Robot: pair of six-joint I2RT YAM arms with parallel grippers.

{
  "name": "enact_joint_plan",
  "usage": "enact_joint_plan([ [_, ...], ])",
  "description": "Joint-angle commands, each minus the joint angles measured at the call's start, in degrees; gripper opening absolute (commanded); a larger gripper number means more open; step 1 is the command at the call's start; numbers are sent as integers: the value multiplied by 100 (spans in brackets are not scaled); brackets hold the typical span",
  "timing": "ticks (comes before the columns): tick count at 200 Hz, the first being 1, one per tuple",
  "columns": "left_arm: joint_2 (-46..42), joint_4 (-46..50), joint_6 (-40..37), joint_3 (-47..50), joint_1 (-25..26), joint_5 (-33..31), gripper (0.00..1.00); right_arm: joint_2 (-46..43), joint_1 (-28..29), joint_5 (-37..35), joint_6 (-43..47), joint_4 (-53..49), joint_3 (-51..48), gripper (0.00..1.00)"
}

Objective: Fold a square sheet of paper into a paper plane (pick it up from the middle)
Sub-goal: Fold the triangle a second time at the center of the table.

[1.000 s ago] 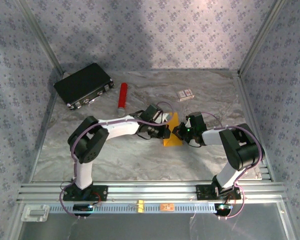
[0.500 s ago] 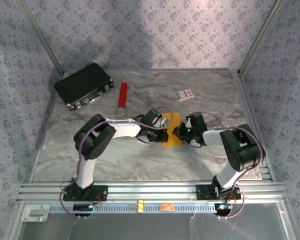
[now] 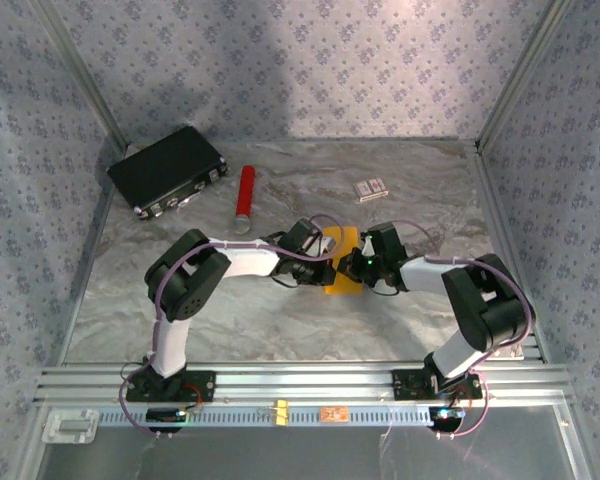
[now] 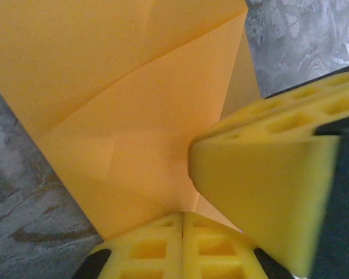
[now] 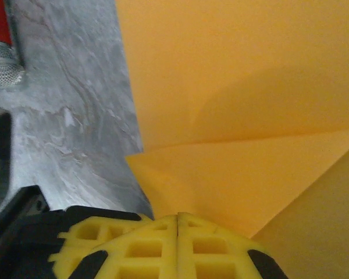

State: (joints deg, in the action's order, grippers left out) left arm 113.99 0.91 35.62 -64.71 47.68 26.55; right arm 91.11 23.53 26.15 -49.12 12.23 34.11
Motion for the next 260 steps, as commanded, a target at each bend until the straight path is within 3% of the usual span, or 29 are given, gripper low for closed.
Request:
enact_joint_plan([
  [1, 167, 664, -55, 82, -17, -256, 0, 285, -50, -219, -78, -101, -236, 3],
  [144, 149, 744, -117, 231, -21, -317, 0, 377, -1450, -113, 270, -315, 304, 4],
  [198, 127, 761, -127, 208, -16, -311, 0, -171, -1190, 175, 428, -503, 462, 5],
  [234, 114, 737, -117, 173, -17, -280, 0, 177, -639, 249, 320, -360, 444, 4],
  [260, 93, 762, -99, 93, -21, -218, 0, 473, -650, 47, 21, -117, 222, 2],
])
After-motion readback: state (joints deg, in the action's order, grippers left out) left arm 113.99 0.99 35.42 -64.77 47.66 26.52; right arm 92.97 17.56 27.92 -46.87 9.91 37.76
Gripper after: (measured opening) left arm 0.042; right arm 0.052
